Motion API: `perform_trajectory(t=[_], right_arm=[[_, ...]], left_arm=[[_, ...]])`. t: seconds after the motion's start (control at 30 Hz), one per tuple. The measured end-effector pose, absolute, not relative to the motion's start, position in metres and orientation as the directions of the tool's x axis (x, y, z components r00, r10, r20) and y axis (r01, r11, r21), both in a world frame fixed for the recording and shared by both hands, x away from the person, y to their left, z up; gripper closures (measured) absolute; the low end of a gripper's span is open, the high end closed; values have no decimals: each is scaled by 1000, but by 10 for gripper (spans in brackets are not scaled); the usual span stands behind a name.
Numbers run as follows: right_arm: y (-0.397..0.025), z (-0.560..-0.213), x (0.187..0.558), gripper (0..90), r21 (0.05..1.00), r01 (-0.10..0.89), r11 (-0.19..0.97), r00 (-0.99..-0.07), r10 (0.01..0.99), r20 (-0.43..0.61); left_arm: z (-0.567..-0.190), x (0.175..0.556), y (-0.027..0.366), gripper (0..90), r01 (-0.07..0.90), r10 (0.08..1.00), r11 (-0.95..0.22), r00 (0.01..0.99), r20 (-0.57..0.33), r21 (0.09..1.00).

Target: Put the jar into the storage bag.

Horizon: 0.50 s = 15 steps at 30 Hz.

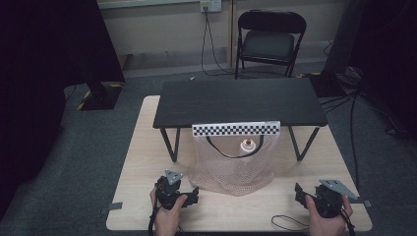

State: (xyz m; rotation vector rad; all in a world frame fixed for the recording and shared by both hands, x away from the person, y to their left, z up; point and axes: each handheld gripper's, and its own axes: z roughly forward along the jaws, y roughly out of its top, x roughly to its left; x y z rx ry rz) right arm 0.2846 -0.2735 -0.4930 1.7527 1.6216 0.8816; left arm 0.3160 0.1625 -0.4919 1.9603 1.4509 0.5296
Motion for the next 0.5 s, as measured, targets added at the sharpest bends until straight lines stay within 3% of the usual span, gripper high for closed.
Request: perform_trajectory(t=[0.3, 0.5], right_arm=[[-265, -502, 300, 102, 758, 652, -34, 46, 999, 5], [-261, -507, 309, 95, 741, 671, -28, 56, 998, -12]], left_arm=[[-505, 322, 172, 33, 734, 985, -109, 168, -24, 670], [-507, 327, 175, 2, 731, 992, -83, 123, -11, 677]])
